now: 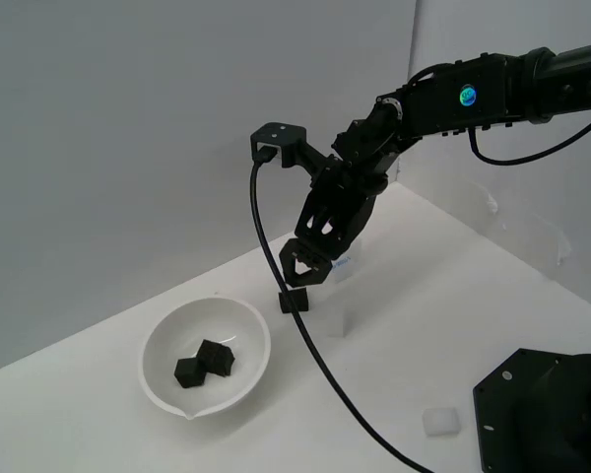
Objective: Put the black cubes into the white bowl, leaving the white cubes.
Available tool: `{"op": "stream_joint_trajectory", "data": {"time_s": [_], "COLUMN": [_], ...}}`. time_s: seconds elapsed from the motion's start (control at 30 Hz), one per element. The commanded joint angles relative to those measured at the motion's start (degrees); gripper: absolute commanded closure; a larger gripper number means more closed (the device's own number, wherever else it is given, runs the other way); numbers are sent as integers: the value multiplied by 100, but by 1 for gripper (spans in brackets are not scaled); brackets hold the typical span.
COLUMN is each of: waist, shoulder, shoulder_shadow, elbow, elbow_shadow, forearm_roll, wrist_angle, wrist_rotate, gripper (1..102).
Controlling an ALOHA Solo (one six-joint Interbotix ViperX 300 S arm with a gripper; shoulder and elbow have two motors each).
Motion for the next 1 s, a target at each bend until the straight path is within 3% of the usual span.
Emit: {"op": "stream_joint_trajectory", "data": {"time_s": [0.0,0.33,0.67,0.97], "waist": [-53,-35,-35,-185], "shoulder": [0,-439,-703,-905], "shoulder_shadow": [26,-413,-677,-888], "elbow": [-18,-18,-26,-44], "elbow_shadow": [-44,-53,-53,-79], "forearm_roll": [53,53,35,-193], "wrist_angle": [-26,-290,-448,-466], "wrist_rotate": [97,290,316,413], "gripper": [3,3,3,3]}}
